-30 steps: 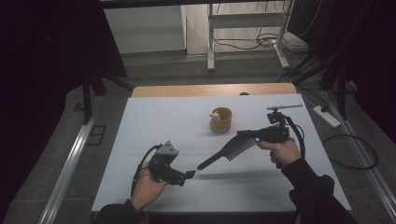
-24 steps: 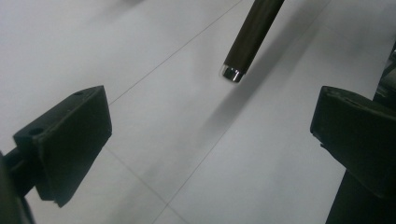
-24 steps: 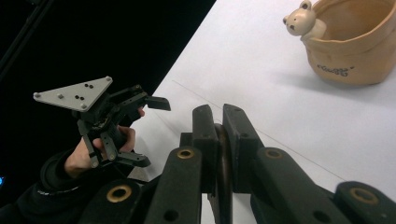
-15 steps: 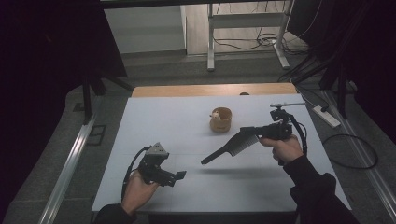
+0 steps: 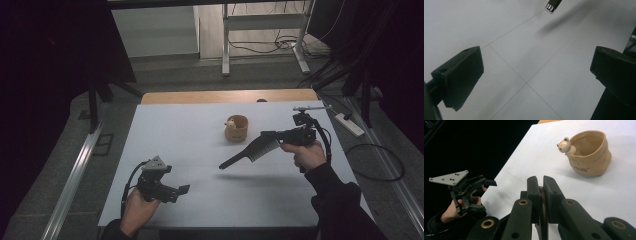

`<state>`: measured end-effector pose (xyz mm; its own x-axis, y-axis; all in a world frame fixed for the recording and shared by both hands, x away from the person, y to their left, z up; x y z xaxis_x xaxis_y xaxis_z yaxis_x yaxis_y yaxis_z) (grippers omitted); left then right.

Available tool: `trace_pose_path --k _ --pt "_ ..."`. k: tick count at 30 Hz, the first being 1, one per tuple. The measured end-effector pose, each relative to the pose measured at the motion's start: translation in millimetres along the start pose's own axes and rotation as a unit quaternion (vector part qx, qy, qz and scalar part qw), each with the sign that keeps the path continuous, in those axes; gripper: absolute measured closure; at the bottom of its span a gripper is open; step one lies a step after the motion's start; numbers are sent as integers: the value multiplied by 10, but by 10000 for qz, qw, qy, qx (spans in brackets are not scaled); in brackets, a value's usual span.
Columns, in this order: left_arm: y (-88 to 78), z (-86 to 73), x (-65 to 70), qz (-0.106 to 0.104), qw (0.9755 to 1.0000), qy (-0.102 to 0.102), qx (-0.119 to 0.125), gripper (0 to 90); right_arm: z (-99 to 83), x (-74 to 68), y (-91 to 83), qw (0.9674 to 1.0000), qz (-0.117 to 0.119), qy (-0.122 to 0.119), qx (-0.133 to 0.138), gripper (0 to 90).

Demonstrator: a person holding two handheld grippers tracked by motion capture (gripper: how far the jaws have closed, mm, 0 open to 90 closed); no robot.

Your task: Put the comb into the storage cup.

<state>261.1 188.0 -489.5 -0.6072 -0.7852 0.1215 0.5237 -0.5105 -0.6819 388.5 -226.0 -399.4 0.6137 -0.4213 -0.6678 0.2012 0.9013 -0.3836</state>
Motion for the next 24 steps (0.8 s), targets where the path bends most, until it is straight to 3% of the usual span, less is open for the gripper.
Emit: trace_pose_path --k 12,18,20,24 --pt "-183 -165 -74 205 9997 -138 37 0 73 13 -75 9998 -144 -64 132 847" --pt "-279 -236 -113 403 9989 -210 93 0 115 12 -94 9996 -207 -78 164 847" --pt "-301 -248 -121 556 9983 -173 62 0 135 9 -98 9995 -232 -84 181 847" --pt "-329 -264 -135 658 9977 -167 -47 0 181 3 -111 9993 -277 -111 207 847"
Point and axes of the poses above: each handheld gripper's, and its own axes: y roughly forward along the jaws, z roughly out of its top, x roughly to its right, the point moved 1 cm from there along y, roughly forward along the jaws, and after that the axes turned 9 degrees about z, right-handed, at the moved point
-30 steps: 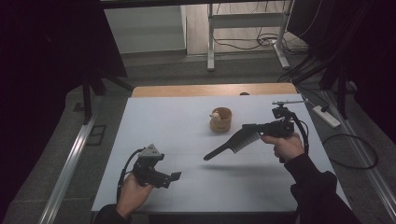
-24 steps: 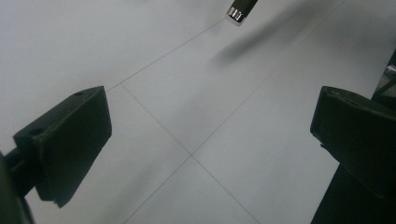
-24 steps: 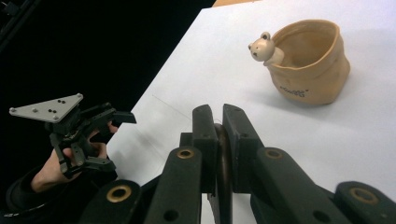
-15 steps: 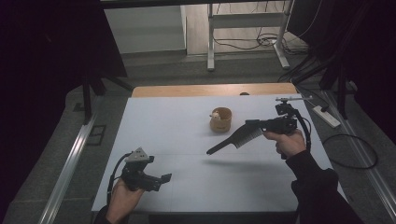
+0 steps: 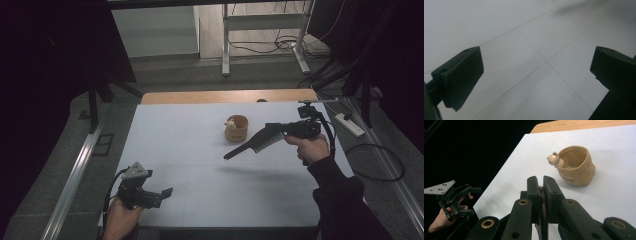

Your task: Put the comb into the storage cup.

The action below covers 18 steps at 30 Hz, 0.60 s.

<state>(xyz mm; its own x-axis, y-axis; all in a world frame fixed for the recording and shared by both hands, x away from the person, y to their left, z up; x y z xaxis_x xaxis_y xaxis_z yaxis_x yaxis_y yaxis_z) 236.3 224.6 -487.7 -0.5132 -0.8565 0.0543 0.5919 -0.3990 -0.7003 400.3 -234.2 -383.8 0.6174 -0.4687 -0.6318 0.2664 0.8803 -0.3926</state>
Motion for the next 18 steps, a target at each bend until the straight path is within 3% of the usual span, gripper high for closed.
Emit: trace_pose_path --k 11,13,18 --pt "-31 -27 -38 -45 9999 -105 -30 0 100 48 -86 9997 -161 75 150 847" --pt "-31 -30 -43 -45 9998 -98 -138 0 120 56 -101 9997 -182 85 167 847" --pt "-44 -41 -62 -89 9998 -162 -85 0 168 69 -135 9994 -241 97 216 847"
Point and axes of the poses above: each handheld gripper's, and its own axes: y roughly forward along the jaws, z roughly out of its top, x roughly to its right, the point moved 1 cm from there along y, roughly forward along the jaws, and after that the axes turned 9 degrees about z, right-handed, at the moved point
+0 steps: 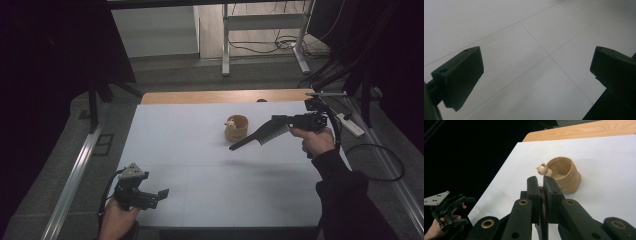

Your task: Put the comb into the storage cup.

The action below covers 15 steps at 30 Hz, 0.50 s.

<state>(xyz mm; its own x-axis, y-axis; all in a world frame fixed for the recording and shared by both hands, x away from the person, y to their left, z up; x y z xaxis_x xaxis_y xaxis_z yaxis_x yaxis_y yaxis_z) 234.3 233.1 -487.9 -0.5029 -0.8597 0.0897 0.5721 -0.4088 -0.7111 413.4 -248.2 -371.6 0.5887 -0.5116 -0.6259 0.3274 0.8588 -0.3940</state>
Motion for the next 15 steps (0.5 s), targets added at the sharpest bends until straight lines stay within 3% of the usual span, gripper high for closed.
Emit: trace_pose_path --k 15 --pt "8 -3 1 -52 10000 24 -6 1 159 19 -78 9998 -128 41 154 847"
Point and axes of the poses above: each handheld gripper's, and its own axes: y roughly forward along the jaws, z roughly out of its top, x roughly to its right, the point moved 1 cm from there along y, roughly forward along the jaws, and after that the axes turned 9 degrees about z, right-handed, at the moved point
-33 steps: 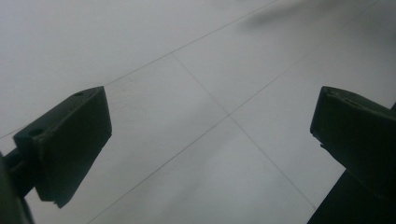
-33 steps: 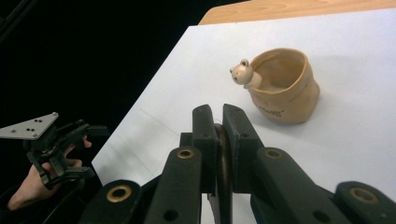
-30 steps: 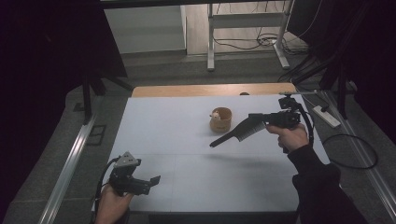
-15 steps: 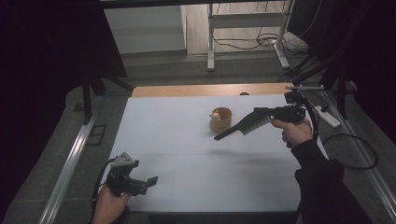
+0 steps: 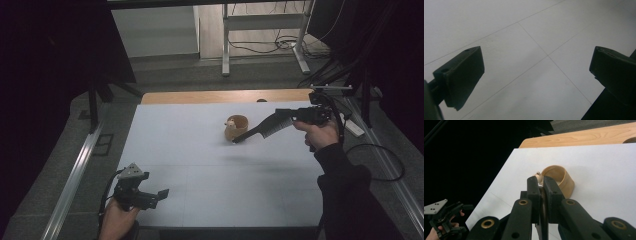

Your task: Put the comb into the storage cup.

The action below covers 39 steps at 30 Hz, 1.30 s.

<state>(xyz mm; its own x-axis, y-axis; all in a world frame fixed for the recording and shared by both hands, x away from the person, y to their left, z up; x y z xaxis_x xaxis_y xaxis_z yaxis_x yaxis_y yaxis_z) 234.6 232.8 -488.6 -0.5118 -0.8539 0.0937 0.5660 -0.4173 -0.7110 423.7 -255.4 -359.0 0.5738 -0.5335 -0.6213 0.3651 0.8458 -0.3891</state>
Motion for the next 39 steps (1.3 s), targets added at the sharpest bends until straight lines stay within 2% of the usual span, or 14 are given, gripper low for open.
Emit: trace_pose_path --k 9,27,39 --pt "10 4 12 -28 10000 69 -34 3 100 7 -58 9999 -76 21 107 847" --pt "11 4 6 -60 10000 36 -35 0 308 34 -127 9991 -331 -18 274 847" --pt "11 4 3 -59 10000 46 -46 0 417 98 -51 9984 -458 -53 314 847"
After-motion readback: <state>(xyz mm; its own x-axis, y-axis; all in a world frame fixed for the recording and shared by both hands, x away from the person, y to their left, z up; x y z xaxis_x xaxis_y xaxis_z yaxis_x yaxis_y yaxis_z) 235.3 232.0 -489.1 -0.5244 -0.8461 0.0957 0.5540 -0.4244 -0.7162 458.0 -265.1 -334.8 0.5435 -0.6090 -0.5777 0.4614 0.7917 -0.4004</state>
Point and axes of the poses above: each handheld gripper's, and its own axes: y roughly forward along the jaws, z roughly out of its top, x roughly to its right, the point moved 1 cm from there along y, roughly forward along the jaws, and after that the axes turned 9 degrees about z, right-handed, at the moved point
